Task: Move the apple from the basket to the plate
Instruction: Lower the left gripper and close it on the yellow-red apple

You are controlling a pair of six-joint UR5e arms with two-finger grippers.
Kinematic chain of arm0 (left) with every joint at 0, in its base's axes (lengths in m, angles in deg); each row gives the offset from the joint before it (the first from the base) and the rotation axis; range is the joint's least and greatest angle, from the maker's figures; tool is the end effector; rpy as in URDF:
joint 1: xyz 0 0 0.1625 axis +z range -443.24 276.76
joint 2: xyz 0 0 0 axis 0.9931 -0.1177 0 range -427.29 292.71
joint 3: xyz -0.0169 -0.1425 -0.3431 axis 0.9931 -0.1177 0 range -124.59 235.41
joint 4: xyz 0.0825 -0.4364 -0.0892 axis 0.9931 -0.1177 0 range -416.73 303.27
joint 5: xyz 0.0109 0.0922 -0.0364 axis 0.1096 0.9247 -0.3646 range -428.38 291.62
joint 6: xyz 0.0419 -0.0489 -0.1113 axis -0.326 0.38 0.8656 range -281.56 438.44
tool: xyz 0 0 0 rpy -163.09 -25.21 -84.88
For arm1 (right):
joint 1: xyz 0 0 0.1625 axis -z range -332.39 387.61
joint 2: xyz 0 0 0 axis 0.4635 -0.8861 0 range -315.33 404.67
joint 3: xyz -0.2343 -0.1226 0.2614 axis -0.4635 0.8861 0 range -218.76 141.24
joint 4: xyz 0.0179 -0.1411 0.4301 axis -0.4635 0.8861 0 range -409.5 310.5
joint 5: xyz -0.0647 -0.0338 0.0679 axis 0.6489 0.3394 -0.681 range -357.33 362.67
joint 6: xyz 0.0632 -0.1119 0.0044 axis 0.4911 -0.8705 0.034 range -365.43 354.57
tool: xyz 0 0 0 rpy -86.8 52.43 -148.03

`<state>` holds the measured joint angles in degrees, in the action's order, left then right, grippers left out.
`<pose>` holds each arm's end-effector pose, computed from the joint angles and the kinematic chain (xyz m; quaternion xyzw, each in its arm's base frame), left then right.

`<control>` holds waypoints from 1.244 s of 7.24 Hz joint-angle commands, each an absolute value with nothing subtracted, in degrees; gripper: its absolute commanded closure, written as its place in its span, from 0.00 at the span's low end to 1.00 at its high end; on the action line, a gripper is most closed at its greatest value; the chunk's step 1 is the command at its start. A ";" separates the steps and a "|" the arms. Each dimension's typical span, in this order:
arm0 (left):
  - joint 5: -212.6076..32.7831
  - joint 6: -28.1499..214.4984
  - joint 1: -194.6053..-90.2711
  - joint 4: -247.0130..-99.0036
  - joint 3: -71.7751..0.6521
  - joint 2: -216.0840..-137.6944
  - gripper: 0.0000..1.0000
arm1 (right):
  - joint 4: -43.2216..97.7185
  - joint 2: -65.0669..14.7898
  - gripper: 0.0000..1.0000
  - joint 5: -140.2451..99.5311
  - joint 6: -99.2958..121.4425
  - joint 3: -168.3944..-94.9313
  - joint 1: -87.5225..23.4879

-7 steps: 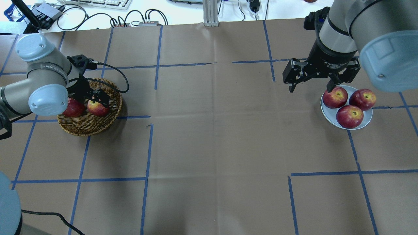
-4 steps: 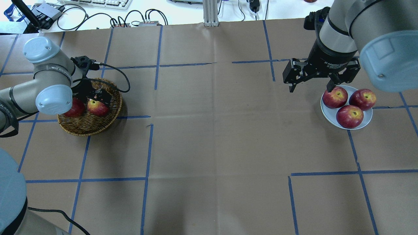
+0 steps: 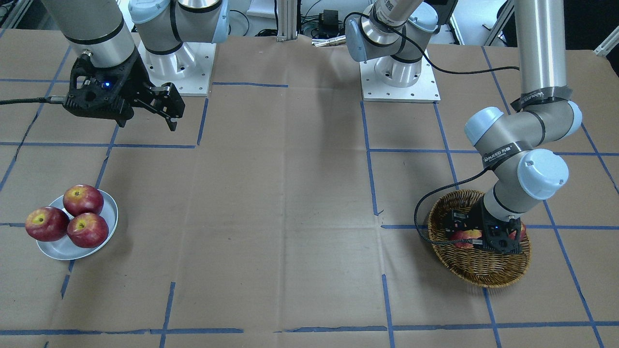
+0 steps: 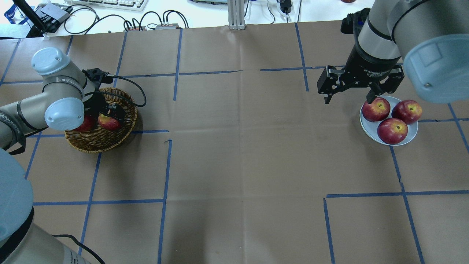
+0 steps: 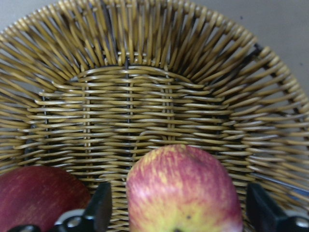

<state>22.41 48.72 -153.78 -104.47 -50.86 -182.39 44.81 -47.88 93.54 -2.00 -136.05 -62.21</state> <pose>0.0707 -0.5947 0.0862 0.0894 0.9959 -0.0043 0.0095 0.1298 -0.5140 0.3689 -0.0314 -0.9995 -0.0037 0.0077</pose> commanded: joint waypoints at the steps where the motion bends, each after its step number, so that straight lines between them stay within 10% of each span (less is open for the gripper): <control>1: 22.67 49.26 -153.82 -104.45 -50.94 -182.78 0.25 | 44.81 -47.88 0.00 93.54 -2.00 -136.05 -62.21; 9: 22.85 70.46 -167.38 -114.62 -50.15 -171.64 0.52 | 44.81 -47.88 0.00 93.54 -2.00 -135.96 -62.21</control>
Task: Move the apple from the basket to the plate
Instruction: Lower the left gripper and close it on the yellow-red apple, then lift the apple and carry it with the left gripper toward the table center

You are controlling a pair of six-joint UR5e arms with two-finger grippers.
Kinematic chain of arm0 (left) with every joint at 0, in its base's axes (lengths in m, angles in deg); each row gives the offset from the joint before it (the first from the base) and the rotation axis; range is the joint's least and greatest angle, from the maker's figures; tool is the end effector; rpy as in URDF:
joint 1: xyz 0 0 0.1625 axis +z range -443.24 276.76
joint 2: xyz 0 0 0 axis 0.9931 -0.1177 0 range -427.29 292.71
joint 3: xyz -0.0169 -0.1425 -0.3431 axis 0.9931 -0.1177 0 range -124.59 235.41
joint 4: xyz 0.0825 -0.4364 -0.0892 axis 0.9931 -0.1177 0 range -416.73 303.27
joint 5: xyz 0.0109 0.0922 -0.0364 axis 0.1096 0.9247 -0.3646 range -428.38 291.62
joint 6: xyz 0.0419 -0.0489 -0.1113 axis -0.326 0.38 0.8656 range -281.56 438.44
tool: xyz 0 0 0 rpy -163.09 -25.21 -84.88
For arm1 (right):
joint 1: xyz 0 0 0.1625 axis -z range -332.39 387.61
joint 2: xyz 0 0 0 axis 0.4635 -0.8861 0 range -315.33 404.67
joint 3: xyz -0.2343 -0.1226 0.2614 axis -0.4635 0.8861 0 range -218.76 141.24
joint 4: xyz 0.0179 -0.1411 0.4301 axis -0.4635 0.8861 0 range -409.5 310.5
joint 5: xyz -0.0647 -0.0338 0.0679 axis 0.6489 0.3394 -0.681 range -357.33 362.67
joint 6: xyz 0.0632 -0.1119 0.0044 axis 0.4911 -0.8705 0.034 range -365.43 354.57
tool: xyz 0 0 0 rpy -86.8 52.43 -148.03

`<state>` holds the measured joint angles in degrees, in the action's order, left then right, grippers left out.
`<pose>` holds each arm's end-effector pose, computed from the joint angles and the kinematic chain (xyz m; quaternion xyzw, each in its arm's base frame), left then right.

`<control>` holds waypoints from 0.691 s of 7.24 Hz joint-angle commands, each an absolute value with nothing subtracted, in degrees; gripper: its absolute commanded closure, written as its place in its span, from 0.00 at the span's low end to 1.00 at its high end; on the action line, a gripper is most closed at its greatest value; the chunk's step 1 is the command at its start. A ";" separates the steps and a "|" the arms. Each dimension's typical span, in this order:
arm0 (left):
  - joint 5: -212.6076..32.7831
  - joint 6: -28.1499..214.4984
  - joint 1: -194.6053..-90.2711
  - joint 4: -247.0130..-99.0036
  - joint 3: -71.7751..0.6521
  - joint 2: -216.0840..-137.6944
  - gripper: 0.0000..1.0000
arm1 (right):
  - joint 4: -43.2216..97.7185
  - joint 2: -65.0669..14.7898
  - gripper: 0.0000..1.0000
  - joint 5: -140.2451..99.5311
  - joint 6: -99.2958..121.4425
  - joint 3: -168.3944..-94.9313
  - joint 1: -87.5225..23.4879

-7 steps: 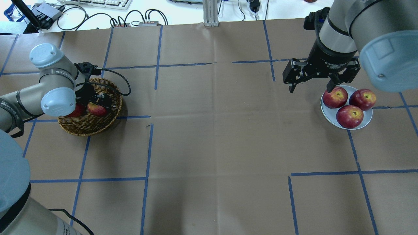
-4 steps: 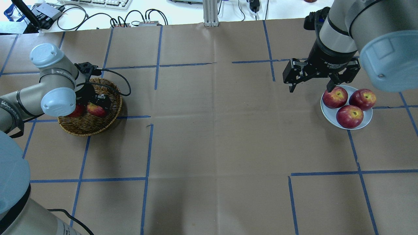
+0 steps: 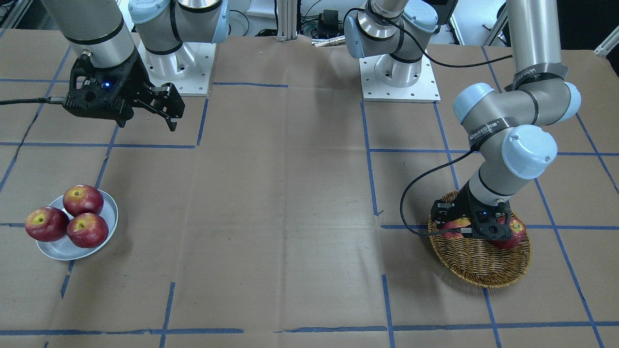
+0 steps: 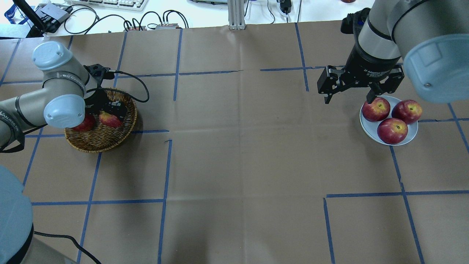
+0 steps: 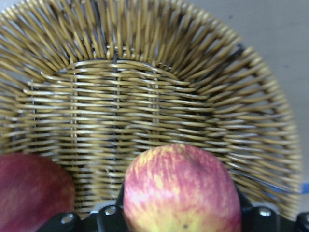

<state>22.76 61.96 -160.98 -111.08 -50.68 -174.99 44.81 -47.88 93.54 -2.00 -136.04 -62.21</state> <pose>-0.0052 -0.5913 0.1508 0.0367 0.9991 -0.0133 0.0137 0.1298 -0.5140 0.3690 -0.0314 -0.9995 -0.0036 0.0077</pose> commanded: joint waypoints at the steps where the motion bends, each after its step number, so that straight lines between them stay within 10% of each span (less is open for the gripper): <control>1: 22.68 77.84 -172.84 -115.17 -49.63 -171.10 0.52 | 44.81 -47.88 0.00 93.54 -2.00 -136.05 -62.21; 5: 22.76 102.78 -195.79 -115.96 -36.05 -183.70 0.54 | 44.81 -47.88 0.00 93.54 -2.00 -136.05 -62.21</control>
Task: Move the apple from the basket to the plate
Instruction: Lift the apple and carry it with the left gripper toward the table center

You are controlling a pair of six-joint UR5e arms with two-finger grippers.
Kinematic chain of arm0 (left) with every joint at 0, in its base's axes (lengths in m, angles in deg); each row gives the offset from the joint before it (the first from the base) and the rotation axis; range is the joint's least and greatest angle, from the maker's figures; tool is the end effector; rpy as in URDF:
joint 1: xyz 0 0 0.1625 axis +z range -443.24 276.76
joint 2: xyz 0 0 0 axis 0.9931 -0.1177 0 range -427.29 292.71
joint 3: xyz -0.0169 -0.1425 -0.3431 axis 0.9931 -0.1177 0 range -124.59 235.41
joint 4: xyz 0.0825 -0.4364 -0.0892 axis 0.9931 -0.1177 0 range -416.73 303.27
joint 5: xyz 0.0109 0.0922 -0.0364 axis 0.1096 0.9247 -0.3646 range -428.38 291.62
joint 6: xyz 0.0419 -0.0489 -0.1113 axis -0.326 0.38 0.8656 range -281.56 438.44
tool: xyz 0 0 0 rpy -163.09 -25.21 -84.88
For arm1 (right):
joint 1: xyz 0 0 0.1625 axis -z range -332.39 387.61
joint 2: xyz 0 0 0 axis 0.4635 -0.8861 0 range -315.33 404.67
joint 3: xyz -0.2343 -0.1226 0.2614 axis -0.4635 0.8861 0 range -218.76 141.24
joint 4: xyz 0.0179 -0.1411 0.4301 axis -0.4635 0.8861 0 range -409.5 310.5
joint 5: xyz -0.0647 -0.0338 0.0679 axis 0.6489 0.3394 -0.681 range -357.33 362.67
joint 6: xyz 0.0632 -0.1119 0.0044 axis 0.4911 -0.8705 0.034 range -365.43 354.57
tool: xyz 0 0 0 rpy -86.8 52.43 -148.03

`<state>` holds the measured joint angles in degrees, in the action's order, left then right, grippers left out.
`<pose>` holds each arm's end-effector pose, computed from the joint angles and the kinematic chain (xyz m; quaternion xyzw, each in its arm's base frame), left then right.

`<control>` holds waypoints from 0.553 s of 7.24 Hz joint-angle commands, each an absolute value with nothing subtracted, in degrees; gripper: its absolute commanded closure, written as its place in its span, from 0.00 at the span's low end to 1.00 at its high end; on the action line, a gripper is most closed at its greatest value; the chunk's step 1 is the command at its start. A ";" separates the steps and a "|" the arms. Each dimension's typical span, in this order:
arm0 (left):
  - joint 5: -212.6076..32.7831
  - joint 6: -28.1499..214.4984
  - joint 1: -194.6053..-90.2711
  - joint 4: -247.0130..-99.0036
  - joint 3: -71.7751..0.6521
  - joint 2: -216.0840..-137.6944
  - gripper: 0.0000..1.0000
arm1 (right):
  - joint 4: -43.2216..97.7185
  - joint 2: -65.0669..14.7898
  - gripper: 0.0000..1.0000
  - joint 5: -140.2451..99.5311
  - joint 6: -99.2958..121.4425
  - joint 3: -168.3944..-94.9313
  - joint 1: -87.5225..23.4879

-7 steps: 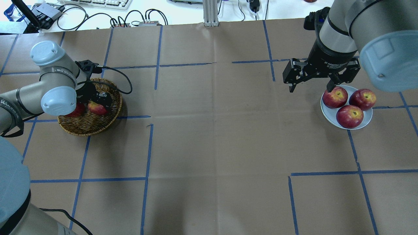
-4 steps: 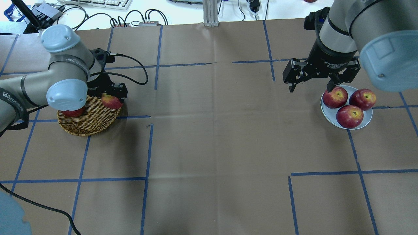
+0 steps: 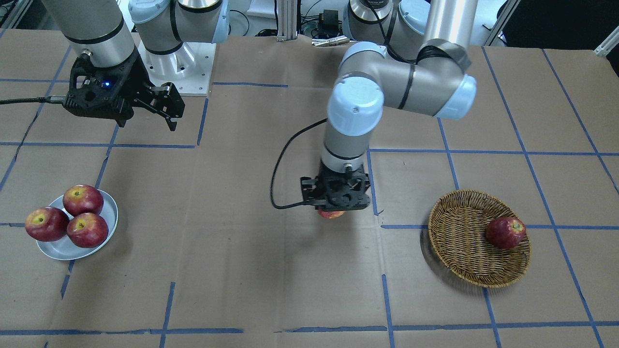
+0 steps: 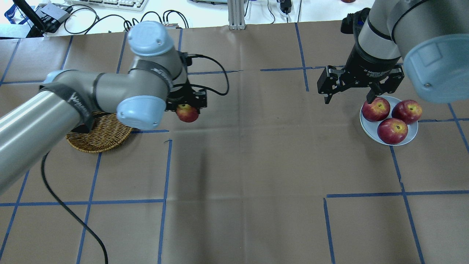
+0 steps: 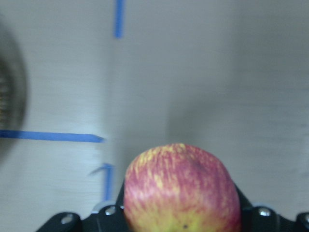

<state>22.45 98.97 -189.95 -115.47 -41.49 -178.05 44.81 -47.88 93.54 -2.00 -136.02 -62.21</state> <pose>-0.3049 -0.5587 0.1873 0.0335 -0.9989 0.0321 0.0032 0.1298 -0.5141 0.3691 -0.0314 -0.9995 -0.0034 0.0077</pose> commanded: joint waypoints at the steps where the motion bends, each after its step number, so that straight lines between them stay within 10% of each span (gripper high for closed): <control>1: 22.85 102.79 -198.01 -115.88 -34.00 -186.97 0.56 | 44.81 -47.88 0.00 93.54 -2.00 -136.05 -62.21; 4: 22.59 101.83 -198.03 -115.00 -33.64 -190.94 0.56 | 44.81 -47.88 0.00 93.54 -2.00 -136.05 -62.21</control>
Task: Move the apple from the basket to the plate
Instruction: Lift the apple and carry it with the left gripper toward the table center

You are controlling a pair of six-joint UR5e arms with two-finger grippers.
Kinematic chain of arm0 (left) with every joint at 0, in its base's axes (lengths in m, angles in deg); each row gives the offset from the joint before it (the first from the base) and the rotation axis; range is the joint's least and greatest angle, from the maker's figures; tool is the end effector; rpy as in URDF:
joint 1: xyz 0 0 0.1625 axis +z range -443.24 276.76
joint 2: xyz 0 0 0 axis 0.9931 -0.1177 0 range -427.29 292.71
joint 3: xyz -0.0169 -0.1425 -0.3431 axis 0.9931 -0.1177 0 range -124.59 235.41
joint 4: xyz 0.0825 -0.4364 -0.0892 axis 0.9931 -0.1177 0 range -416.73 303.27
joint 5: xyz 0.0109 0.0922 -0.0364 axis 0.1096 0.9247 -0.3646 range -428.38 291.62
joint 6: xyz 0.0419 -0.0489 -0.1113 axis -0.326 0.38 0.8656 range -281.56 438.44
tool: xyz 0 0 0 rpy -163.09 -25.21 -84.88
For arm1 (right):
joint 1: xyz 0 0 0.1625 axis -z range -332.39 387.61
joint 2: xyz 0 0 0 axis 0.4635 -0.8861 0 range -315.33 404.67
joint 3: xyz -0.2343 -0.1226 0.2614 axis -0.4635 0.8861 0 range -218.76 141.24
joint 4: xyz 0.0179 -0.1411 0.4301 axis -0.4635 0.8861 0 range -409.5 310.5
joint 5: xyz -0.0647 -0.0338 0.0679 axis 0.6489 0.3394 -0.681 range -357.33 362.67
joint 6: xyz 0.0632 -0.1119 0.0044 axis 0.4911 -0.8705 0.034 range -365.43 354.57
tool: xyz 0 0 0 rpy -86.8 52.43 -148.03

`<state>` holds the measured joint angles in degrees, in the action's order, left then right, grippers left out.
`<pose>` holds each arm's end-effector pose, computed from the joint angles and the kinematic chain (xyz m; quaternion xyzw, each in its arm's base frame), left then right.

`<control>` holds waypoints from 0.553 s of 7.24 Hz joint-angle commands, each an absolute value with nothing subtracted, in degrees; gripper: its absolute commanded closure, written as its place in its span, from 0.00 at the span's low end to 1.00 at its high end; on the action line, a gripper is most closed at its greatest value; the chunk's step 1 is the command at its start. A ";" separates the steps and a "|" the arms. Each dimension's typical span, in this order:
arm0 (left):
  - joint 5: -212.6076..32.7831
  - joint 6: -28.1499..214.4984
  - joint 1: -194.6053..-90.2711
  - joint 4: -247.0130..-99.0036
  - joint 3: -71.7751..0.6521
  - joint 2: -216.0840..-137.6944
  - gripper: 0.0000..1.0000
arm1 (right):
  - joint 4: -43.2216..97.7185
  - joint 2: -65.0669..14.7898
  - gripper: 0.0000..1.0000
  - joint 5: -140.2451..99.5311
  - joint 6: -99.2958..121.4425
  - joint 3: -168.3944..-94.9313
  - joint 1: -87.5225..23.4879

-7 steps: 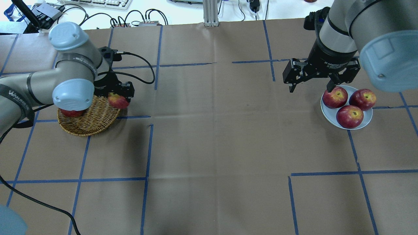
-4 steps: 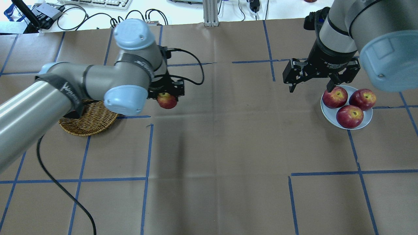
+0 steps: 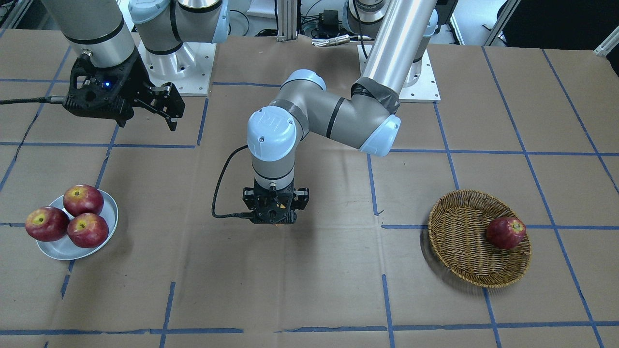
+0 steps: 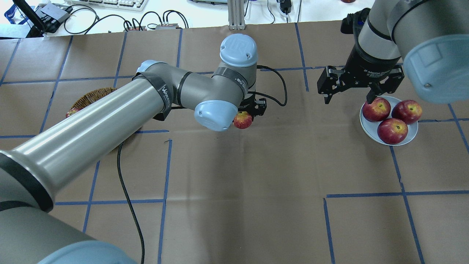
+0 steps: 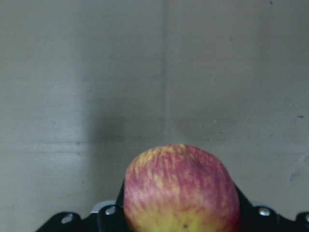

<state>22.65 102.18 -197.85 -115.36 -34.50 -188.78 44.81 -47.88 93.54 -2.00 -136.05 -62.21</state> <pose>-0.3953 -0.5486 0.1255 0.0076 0.9999 -0.0035 0.0083 0.1298 -0.5140 0.3689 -0.0314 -0.9995 -0.0037 0.0077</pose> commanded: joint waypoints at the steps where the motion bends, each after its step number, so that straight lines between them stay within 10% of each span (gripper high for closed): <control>1: 22.50 101.39 -197.77 -113.26 -32.84 -193.13 0.56 | 44.81 -47.88 0.00 93.54 -2.00 -136.05 -62.21; 4: 22.76 101.12 -197.50 -112.90 -31.17 -194.37 0.55 | 44.81 -47.88 0.00 93.54 -2.00 -136.05 -62.21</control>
<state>22.72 101.23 -197.72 -113.22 -31.56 -193.42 44.81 -47.88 93.54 -2.00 -136.05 -62.21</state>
